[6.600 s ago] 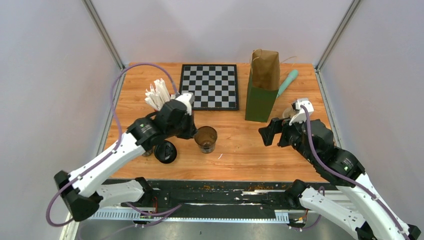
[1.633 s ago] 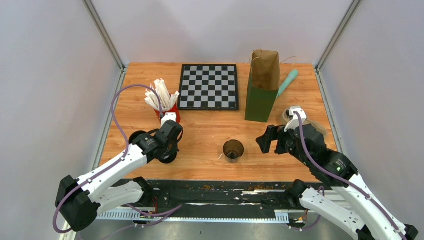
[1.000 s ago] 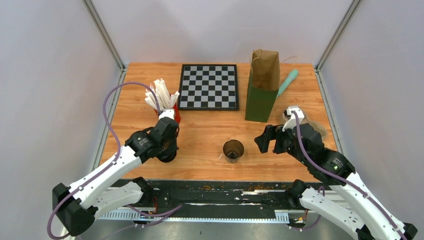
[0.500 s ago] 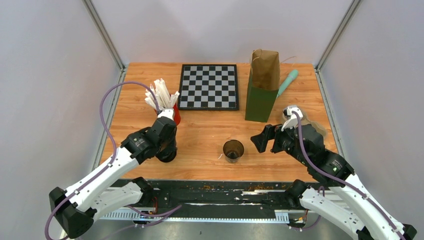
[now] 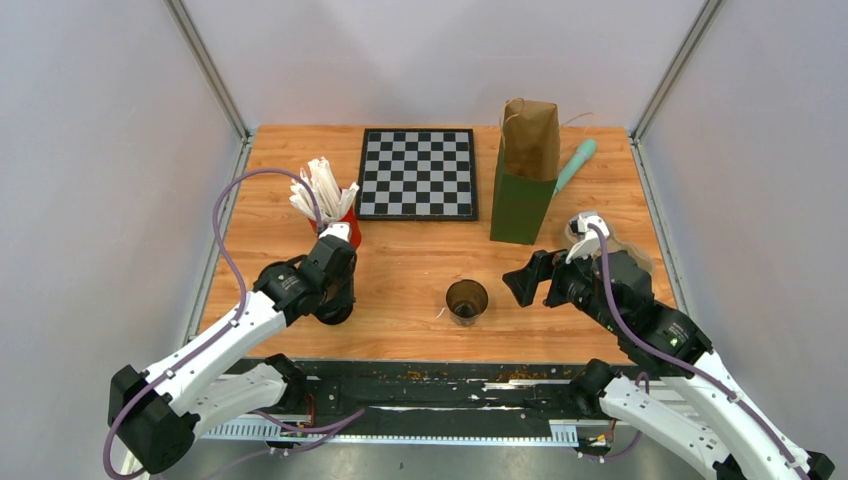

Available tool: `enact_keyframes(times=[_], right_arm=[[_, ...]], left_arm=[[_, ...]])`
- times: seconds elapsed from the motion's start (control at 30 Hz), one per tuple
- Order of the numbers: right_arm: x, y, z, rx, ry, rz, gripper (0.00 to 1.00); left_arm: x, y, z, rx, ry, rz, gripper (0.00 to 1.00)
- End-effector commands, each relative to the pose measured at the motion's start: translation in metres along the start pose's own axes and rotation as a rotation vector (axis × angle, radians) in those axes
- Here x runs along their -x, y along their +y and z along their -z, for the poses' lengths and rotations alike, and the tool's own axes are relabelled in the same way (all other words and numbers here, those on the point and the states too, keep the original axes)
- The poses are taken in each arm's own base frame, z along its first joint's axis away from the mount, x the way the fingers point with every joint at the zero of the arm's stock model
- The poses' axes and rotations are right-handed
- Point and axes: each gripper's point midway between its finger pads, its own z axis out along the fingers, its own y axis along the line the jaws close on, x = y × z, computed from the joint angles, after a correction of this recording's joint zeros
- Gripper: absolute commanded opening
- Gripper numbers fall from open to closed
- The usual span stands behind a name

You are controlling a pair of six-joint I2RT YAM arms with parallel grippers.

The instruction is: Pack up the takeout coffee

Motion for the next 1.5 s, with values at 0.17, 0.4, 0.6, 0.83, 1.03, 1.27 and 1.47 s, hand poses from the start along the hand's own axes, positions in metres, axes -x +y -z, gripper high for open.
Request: enact_keyframes(times=[0.17, 0.4, 0.6, 0.83, 1.03, 1.27, 1.47], right_arm=[[0.009, 0.005, 0.001, 0.02, -0.036, -0.009, 0.9], [0.009, 0.005, 0.003, 0.018, -0.036, -0.007, 0.9], [0.007, 0.004, 0.002, 0.015, -0.034, -0.008, 0.9], [0.007, 0.003, 0.001, 0.01, -0.033, -0.003, 0.9], [0.007, 0.003, 0.0, 0.01, -0.033, 0.0, 0.9], [0.008, 0.008, -0.003, 0.04, -0.04, 0.013, 0.91], [0.013, 0.024, -0.007, 0.142, -0.088, 0.05, 0.92]], left_arm=[[0.005, 0.004, -0.008, 0.01, -0.027, 0.006, 0.35], [0.0, 0.002, -0.015, 0.005, -0.006, 0.013, 0.31], [0.001, 0.001, -0.014, 0.002, -0.009, 0.016, 0.2], [0.003, -0.001, -0.011, -0.008, -0.007, 0.016, 0.0], [0.008, -0.003, -0.001, -0.02, -0.008, 0.022, 0.0], [0.024, -0.011, 0.022, -0.068, -0.031, 0.03, 0.0], [0.038, -0.033, 0.046, -0.203, -0.056, 0.026, 0.0]])
